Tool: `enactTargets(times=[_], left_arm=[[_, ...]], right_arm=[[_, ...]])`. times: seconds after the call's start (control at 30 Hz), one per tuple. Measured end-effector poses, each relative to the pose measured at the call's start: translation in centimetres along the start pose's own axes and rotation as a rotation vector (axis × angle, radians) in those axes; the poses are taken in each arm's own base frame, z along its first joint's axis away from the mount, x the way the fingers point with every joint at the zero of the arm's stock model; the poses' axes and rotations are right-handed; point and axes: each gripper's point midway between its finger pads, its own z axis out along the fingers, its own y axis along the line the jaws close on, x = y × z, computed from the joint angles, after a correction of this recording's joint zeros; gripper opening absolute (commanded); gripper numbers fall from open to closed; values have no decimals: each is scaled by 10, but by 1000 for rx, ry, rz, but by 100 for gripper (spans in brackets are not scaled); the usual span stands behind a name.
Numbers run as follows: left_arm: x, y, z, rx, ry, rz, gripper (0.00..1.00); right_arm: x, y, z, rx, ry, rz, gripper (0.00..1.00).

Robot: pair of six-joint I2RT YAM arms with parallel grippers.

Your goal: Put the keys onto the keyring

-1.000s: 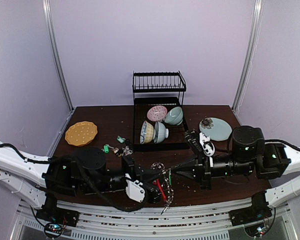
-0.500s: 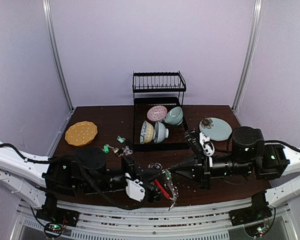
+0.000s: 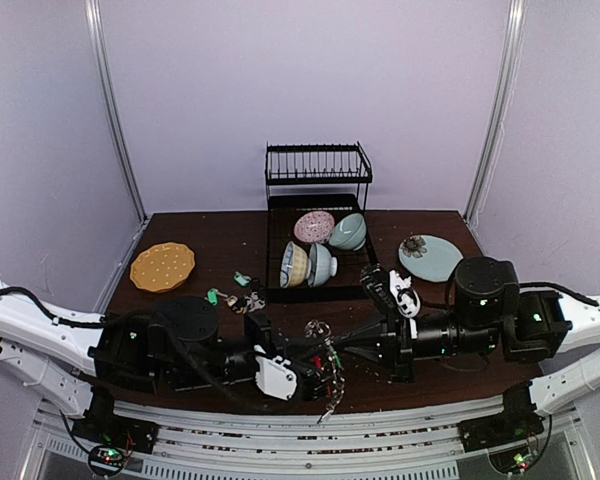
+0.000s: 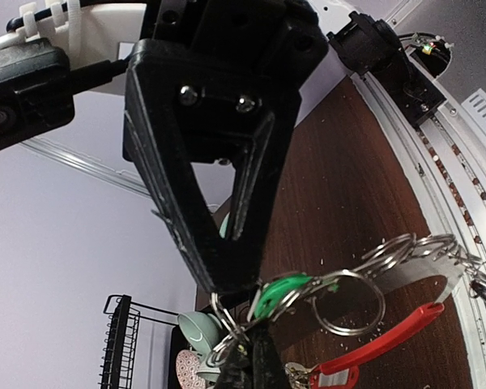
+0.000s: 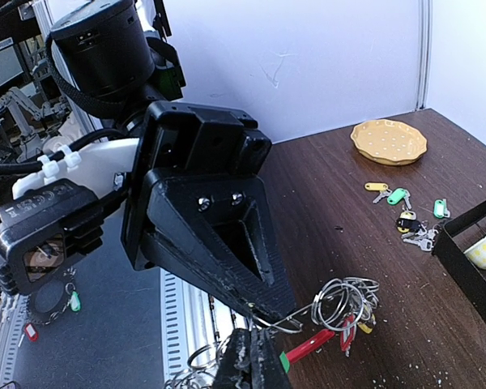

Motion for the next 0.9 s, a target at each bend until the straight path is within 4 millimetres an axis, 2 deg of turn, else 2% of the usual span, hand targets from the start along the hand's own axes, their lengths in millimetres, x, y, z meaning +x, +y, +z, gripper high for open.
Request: enactTargets(times=[0.17, 0.3, 0.47, 0.9], left_arm=[[-2, 3, 0, -12, -9, -13, 0], [-5, 2, -3, -14, -44, -19, 0], [-9, 7, -4, -30, -65, -20, 0], [-10, 6, -4, -28, -69, -16, 0]], right_arm=[[0, -2, -1, 11, -14, 0, 0], [2, -8, -13, 44, -51, 10, 0], [-8, -9, -22, 52, -101, 23, 0], [0, -6, -12, 32, -71, 23, 0]])
